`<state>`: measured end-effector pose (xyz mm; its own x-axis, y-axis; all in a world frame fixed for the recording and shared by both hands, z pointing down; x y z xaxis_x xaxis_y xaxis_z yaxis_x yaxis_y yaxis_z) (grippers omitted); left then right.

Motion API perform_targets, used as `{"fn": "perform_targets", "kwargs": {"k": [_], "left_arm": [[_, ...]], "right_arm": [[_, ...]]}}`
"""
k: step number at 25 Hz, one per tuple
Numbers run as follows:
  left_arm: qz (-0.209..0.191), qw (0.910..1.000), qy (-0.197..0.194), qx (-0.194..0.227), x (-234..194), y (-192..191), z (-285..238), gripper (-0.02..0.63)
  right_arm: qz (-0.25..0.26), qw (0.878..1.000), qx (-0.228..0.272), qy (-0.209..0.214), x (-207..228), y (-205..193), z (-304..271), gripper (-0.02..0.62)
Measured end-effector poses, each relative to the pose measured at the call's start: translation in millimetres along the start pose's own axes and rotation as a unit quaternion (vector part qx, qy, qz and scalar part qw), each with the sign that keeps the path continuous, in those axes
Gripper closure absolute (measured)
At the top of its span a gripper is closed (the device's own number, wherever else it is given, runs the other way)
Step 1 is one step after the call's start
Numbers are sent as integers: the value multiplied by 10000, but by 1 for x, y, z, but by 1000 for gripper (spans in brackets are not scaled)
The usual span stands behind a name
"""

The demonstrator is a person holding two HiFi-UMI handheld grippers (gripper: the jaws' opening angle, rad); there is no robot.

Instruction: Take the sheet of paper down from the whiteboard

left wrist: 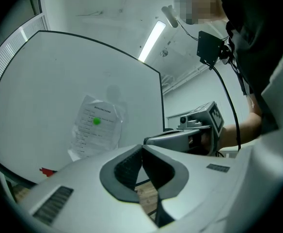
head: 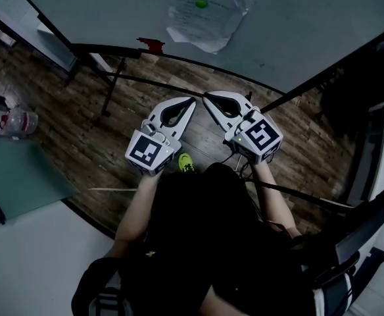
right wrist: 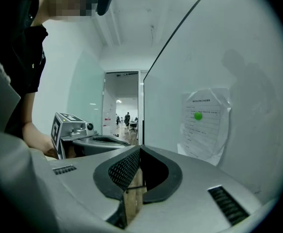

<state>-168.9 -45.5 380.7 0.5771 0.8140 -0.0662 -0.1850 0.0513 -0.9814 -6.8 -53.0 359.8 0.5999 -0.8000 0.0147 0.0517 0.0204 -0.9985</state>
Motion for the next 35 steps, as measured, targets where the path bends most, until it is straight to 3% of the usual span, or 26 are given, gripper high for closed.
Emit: {"fn": "perform_targets", "kwargs": {"k": [17, 35], "left_arm": [[-524, 9985, -47, 171, -40, 25, -34, 586], [-744, 9971, -17, 170, -91, 30, -101, 584]], "right_arm": [[253, 9994, 202, -104, 42, 28, -34, 589], [280, 9990, 245, -232, 113, 36, -57, 588]]}}
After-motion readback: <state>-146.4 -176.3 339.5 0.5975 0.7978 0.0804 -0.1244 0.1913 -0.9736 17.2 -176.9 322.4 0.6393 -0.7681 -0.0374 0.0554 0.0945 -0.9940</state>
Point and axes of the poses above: the fingertips, and each gripper's own axes: z backward along the fingers, x to its right, y out of its top, the point moved 9 cm from there along z, backward along the fingers, and after that the axes turned 10 degrees about x, right-handed, at the moved point
